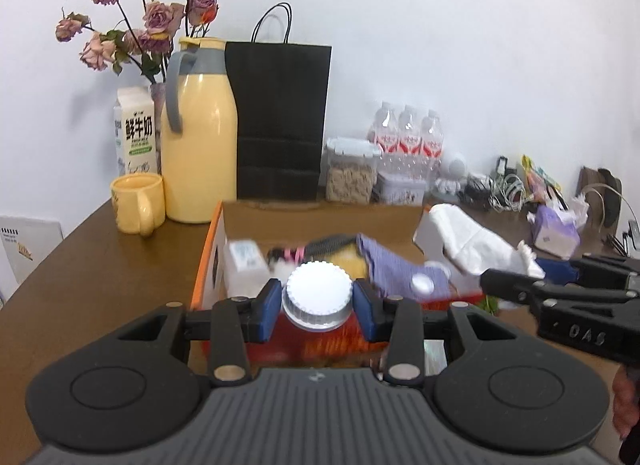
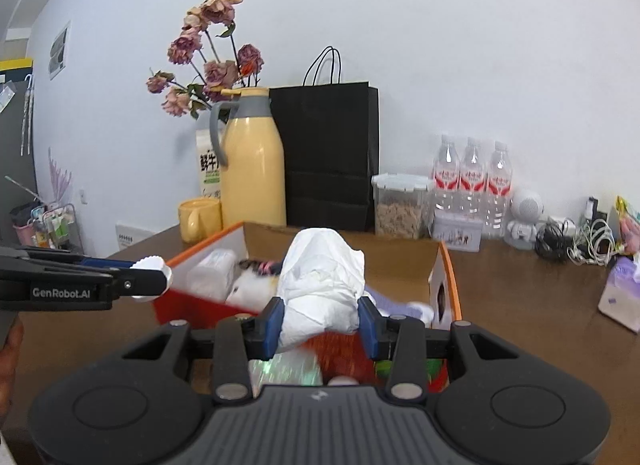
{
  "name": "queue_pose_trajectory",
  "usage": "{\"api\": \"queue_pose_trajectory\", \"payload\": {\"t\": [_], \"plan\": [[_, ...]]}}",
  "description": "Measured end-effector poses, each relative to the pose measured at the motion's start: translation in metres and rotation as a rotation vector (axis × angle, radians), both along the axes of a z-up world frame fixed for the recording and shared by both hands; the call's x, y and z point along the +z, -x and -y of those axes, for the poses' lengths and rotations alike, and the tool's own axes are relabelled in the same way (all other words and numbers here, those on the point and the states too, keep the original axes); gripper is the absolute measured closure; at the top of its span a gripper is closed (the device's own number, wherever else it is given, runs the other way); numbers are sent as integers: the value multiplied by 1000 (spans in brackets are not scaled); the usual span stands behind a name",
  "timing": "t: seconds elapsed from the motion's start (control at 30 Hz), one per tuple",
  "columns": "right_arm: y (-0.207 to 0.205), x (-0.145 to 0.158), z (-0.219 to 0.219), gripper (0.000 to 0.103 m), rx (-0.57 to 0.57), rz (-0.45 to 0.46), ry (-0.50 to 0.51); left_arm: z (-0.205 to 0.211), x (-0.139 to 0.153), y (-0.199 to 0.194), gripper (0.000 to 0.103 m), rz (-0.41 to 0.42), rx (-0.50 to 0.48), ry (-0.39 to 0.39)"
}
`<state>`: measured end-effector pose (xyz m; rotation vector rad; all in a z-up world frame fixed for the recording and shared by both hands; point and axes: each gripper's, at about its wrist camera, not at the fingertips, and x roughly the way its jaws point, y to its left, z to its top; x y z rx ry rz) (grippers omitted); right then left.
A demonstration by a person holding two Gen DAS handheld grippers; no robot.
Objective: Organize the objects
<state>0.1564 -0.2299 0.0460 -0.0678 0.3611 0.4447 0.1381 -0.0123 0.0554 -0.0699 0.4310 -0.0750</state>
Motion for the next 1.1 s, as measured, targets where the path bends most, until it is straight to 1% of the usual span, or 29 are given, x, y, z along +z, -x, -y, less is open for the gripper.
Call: {"api": "queue_pose_trajectory", "payload": {"t": [0.2, 0.4, 0.47, 0.53, 0.6, 0.67, 0.73, 0.77, 0.8, 0.83, 0.9, 0.93, 0.97, 1.0, 1.03, 1.07, 1.1], "plan": [[-43, -1, -13, 64, -13, -11, 22, 9, 3, -35, 63, 14, 23, 5], [-82, -17, -20, 64, -54, -52, 14, 16, -6, -74, 63, 13, 53, -2], [-89, -26, -22, 64, -73, -60, 23, 16, -14, -85, 63, 0, 81, 1], [-93, -33, -22, 64, -79, -66, 38, 14, -23, -93, 63, -18, 85, 13], [-96, -38, -22, 63, -79, -70, 47, 15, -29, -97, 63, -29, 79, 3], [-99, -43, -24, 62, -83, -81, 64, 16, -33, -97, 63, -22, 71, -10], [-101, -47, -24, 58, -77, -101, 71, 16, -34, -97, 63, -17, 69, -15], [-101, -48, -24, 57, -77, -102, 72, 15, -35, -96, 60, -14, 69, -12], [-100, -48, -25, 52, -79, -100, 74, 14, -35, -96, 57, -9, 75, -11], [-100, -48, -25, 46, -82, -95, 73, 14, -35, -95, 51, -2, 82, -15], [-99, -49, -24, 42, -90, -86, 74, 14, -34, -93, 42, 14, 94, -24], [-98, -48, -24, 41, -92, -85, 73, 13, -33, -92, 27, 19, 99, -23], [-98, -48, -24, 39, -94, -82, 70, 13, -32, -91, 14, 26, 107, -26], [-98, -48, -23, 34, -95, -81, 63, 14, -32, -89, 11, 38, 115, -33], [-98, -48, -22, 25, -96, -78, 59, 14, -30, -87, 6, 48, 118, -38], [-97, -48, -21, 19, -99, -74, 53, 15, -30, -86, 0, 57, 120, -40], [-97, -47, -20, 9, -102, -67, 47, 15, -30, -85, 0, 66, 121, -39]]}}
